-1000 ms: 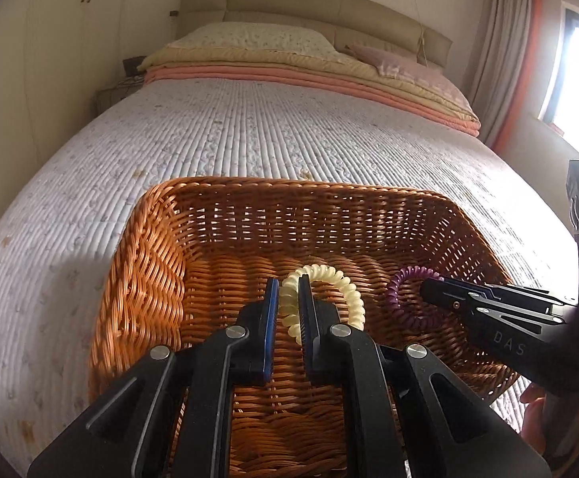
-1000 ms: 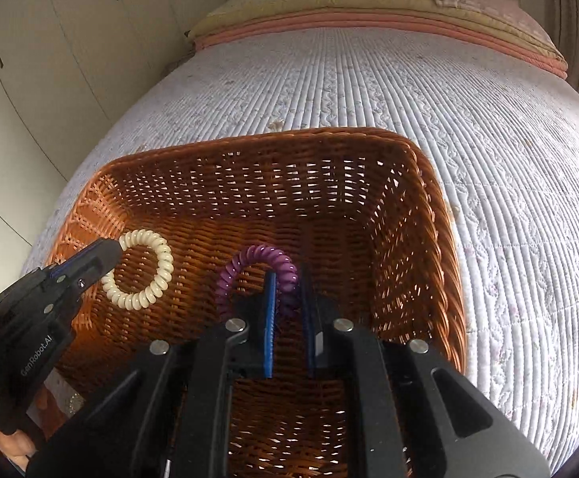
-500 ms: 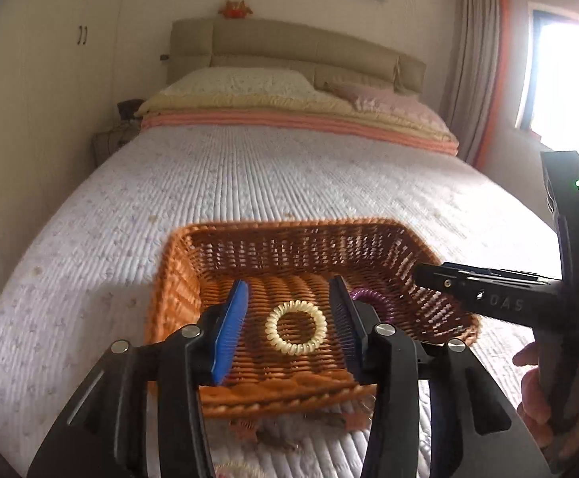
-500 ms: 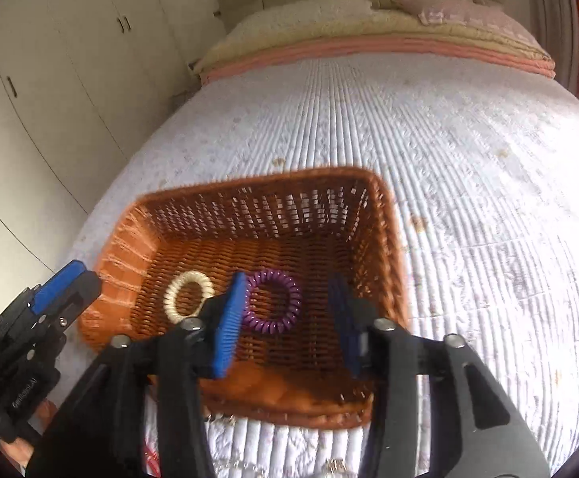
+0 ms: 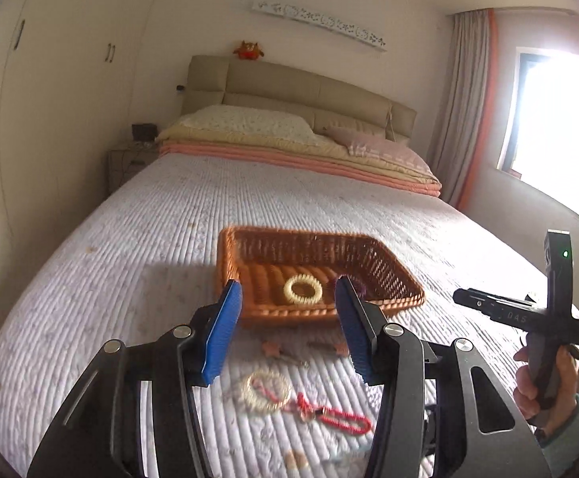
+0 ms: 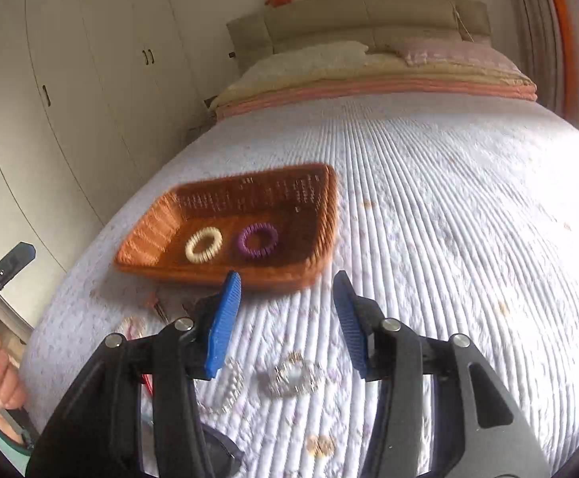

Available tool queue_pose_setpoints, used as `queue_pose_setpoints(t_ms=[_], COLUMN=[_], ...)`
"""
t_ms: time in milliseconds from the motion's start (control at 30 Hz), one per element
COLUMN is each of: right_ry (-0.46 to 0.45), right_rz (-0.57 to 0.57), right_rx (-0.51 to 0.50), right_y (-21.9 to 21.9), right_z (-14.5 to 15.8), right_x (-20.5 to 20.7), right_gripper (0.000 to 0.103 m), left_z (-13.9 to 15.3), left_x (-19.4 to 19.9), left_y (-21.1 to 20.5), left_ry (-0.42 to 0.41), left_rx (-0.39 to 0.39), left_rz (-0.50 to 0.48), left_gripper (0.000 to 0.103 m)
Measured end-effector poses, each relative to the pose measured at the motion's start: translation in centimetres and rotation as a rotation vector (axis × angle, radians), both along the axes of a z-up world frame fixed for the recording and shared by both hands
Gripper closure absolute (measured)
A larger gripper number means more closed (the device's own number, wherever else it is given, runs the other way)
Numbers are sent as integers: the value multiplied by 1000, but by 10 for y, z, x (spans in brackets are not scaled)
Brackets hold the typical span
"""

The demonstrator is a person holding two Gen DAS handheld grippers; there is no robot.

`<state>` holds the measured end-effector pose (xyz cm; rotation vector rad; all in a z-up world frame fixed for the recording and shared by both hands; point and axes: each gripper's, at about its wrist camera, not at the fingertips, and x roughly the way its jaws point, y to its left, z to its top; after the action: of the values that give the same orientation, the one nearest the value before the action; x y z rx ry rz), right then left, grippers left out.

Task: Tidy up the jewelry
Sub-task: 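Grasp the clear crystal ornament with the right tool while the left tool grasps a clear bead bracelet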

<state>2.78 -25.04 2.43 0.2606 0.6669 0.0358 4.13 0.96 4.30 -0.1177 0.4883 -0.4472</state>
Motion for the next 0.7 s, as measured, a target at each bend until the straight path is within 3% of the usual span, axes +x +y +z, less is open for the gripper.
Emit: queue_pose_setpoints(t_ms=[233,400,700], right_ry=[57,60,137], right_rz=[-13,-20,5], right_rx=[22,28,-7], right_y=[-6,-8,1], right_z=[-45,-52,-73], right_x=[-13,-16,-6], right_gripper=[58,58,58], left_z=[-61,-98,-118], left_x=[14,34,47], left_y=[11,16,21], left_ry=[156,264,343], left_rx=[-4,-14,-39], left_rz=[14,17,11], left_gripper=[56,57,57])
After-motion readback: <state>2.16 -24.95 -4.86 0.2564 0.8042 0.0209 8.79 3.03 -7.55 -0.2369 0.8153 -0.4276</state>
